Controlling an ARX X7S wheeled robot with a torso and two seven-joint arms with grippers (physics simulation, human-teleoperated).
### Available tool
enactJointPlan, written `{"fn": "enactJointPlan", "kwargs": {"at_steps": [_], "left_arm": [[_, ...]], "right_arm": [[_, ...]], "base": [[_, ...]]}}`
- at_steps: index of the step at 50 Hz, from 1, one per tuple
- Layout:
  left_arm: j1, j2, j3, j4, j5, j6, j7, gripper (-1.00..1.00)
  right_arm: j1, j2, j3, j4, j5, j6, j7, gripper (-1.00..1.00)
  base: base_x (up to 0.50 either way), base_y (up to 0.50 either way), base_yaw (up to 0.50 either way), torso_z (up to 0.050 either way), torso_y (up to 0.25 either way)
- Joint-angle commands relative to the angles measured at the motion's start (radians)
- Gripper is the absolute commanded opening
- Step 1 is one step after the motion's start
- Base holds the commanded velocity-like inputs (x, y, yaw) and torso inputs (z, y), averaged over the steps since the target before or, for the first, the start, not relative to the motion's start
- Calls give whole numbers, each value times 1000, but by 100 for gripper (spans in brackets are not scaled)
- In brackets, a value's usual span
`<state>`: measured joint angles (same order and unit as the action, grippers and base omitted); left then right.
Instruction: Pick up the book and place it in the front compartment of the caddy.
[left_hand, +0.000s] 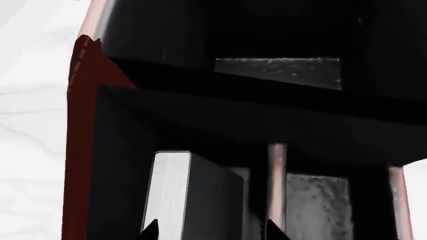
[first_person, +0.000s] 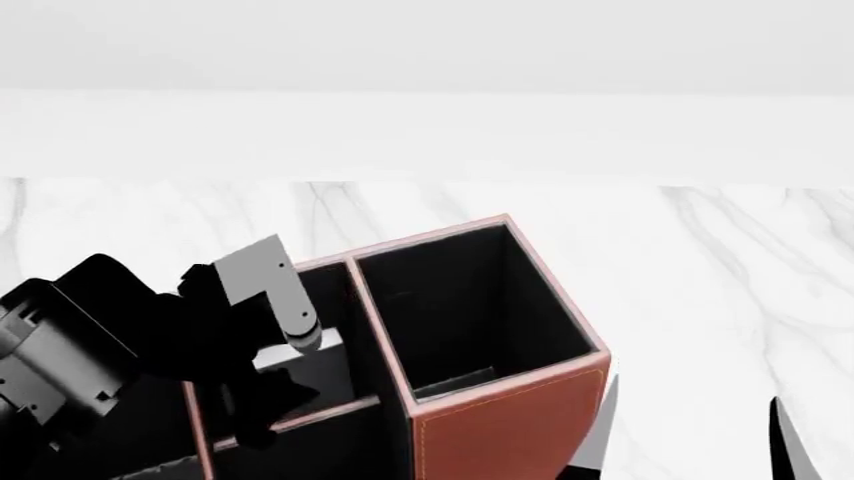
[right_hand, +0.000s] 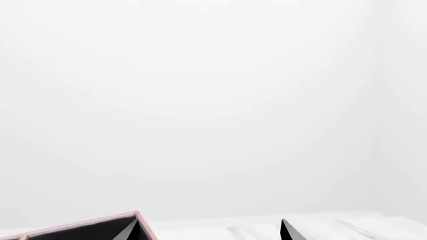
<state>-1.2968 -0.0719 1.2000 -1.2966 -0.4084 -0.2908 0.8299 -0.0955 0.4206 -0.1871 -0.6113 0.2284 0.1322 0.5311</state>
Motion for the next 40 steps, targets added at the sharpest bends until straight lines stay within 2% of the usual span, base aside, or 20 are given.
{"fn": "enactJointPlan", "kwargs": {"at_steps": [1,2,6,8,9,11,13,17,19,21,23,31,33,37,40], "left_arm": [[13,-58,-121,175,126,-57,-184,100],[36,-103,-142,300,110,-108,-239,100],[80,-156,-220,470,75,-147,-418,100],[134,-199,-261,606,44,-190,-501,100],[188,-242,-288,733,22,-213,-560,100],[243,-280,-317,875,-13,-307,-645,100],[309,-305,-385,982,-54,-339,-755,100],[439,-360,-480,1171,-110,-338,-899,100],[518,-390,-543,1309,-110,-336,-1043,100],[559,-410,-554,1362,-73,-313,-1116,100],[625,-431,-598,1453,-101,-296,-1169,100],[769,-469,-624,1611,-61,-218,-1288,100],[811,-484,-595,1635,-14,-173,-1296,100],[883,-487,-610,1657,7,-105,-1337,100],[939,-483,-599,1657,62,15,-1347,100]], "right_arm": [[2,-21,16,3,-5,-15,-42,100],[7,-22,12,-8,-4,-3,-40,100],[6,-22,13,-4,2,-12,-43,100],[4,-24,14,3,7,-21,-45,100],[5,-26,13,7,12,-27,-48,100],[4,-29,11,16,13,-38,-51,100],[7,-29,6,7,14,-34,-52,100],[13,-26,2,-17,18,-23,-51,100],[10,-24,3,-29,17,-20,-49,100],[10,-20,0,-48,14,-8,-44,100],[10,-17,2,-67,14,2,-39,100],[11,-14,-3,-73,11,0,-39,100],[8,-12,-1,-79,11,-1,-37,100],[5,-11,-1,-84,10,-1,-35,100],[11,-15,-6,-69,9,-6,-38,100]], "base": [[0,0,0,0,0],[13,0,0,0,0],[3,0,0,0,0],[5,0,0,0,0],[0,0,0,0,0],[0,0,0,0,0],[0,0,0,0,0],[0,0,0,0,0],[0,0,0,0,0],[0,0,0,0,0],[0,0,0,0,0],[0,0,0,0,0],[0,0,0,0,0],[0,0,0,0,0],[0,0,0,0,0]]}}
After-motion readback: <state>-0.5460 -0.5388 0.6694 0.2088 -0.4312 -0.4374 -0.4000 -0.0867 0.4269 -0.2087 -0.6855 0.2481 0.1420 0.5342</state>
